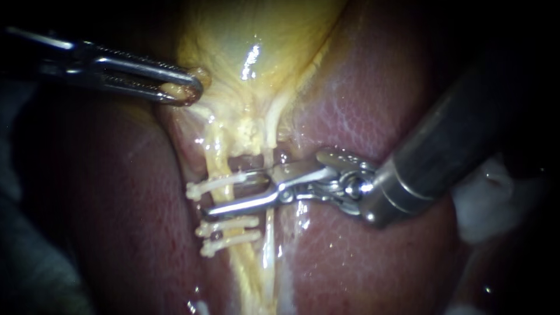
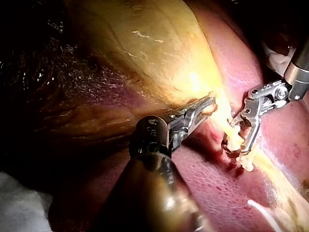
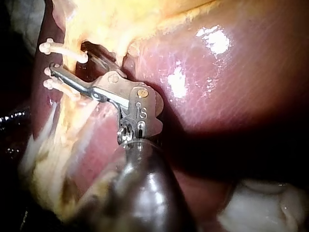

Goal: Going back third clip left tube

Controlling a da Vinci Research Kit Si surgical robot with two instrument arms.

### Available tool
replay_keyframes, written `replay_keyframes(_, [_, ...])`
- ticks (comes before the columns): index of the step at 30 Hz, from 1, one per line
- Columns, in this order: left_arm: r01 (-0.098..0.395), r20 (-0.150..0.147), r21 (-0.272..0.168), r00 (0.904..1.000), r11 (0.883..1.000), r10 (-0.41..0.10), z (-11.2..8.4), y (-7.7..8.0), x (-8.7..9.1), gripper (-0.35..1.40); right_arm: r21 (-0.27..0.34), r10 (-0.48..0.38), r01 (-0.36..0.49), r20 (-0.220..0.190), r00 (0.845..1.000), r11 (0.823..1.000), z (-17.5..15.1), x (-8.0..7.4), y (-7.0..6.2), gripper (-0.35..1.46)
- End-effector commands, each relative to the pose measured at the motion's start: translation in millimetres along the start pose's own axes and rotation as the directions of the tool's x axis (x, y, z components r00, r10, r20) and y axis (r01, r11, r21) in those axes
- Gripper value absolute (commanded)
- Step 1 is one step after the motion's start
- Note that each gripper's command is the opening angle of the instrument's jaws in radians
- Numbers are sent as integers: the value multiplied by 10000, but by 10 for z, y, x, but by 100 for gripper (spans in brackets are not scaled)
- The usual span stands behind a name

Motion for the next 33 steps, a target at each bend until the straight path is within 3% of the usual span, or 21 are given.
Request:
replay_keyframes(1, [-7, 0, -6, 10000, 10000, 7, -1, 0, 0, -35, -177, -350, 352, 75, 9994, 9992, -6, 2, -6, 49])
replay_keyframes(6, [-10, 3, -13, 10000, 10000, 10, -2, -1, 0, -35, -715, -2319, 2359, 601, 9709, 9691, -44, 17, -41, 50])
replay_keyframes(9, [-9, 3, -13, 10000, 10000, 9, -2, -1, 0, -35, -1077, -3290, 3389, 997, 9391, 9346, -70, 30, -62, 50])
replay_keyframes(13, [-11, 4, -15, 10000, 10000, 11, -2, -2, 0, -35, -1367, -4004, 4211, 1553, 9031, 8967, -102, 43, -82, 50])
replay_keyframes(17, [-11, 5, -16, 10000, 10000, 11, -2, -2, 0, -35, -1667, -4437, 4757, 1964, 8744, 8637, -126, 54, -94, 50])
replay_keyframes(19, [-11, 5, -17, 10000, 10000, 12, -2, -2, 0, -35, -1745, -4510, 4865, 2074, 8681, 8561, -135, 58, -96, 50])
replay_keyframes(26, [-13, 1, -9, 10000, 10000, 13, 0, -5, 0, -35, -1710, -4559, 4914, 2093, 8651, 8540, -145, 60, -99, 50])
replay_keyframes(33, [-77, -38, 75, 10000, 9999, 78, 20, -17, -6, -35, -1701, -4563, 4917, 2092, 8649, 8540, -146, 60, -100, 50])
